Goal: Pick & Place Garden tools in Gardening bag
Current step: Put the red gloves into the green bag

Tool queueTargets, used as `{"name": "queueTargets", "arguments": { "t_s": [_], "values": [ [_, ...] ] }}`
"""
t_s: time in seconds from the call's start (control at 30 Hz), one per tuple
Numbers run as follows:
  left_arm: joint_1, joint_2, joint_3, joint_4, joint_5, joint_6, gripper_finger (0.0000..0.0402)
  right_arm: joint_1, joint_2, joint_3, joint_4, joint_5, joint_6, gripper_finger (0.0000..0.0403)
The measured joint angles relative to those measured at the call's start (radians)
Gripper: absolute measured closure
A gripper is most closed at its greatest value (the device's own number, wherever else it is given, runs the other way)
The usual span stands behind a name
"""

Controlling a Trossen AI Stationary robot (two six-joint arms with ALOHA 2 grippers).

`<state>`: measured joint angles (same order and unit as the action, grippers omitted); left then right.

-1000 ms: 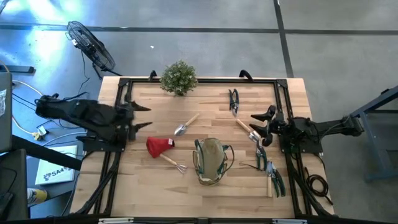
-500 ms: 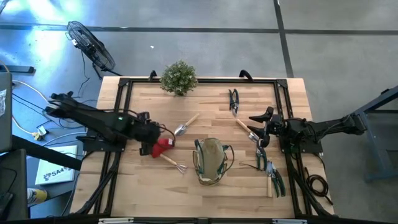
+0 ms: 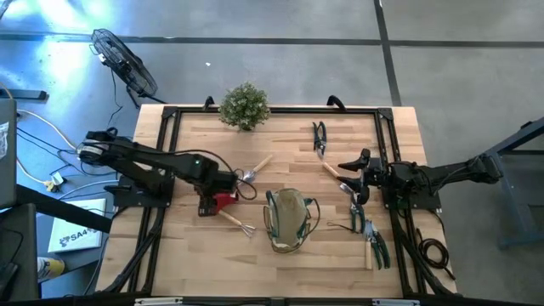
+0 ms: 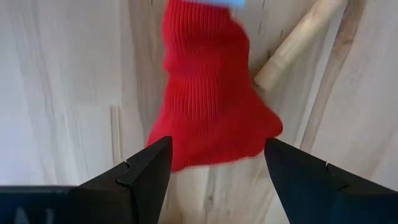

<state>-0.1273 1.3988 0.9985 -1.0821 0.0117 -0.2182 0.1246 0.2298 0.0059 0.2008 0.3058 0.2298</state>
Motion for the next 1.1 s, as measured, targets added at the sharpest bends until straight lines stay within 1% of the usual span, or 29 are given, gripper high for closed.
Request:
{"name": "queueTargets", "arguments": {
  "t_s": [0.13,0.33,0.43,0.6,0.7,0.8,0.93,1.1],
  "values": [
    [0.024,-0.002,-0.02,0.05,0.02,0.042,0.0156,0.0,0.008,0.0,0.001,0.007,0.01,0.0186],
    [0.09,0.0,-0.092,0.125,0.139,0.057,0.0156,0.0,0.018,0.0,0.005,0.009,0.01,0.0186],
    [0.104,0.0,-0.121,0.177,0.186,0.062,0.0156,0.0,0.023,0.0,-0.001,0.008,0.005,0.0186],
    [0.103,0.0,-0.128,0.238,0.168,0.126,0.0156,0.0,0.03,0.0,-0.012,0.02,0.003,0.0186],
    [0.103,0.0,-0.129,0.237,0.156,0.139,0.0156,0.0,0.034,0.0,-0.011,0.056,0.002,0.0186],
    [0.102,0.0,-0.129,0.235,0.147,0.145,0.0156,0.0,0.034,0.0,-0.011,0.062,0.002,0.0186],
    [0.101,0.0,-0.129,0.24,0.103,0.193,0.0156,0.0,0.034,0.0,-0.011,0.092,0.006,0.0186],
    [0.102,-0.001,-0.154,0.269,0.091,0.199,0.0156,0.0,0.034,0.0,-0.01,0.096,0.008,0.0186]
  ]
}}
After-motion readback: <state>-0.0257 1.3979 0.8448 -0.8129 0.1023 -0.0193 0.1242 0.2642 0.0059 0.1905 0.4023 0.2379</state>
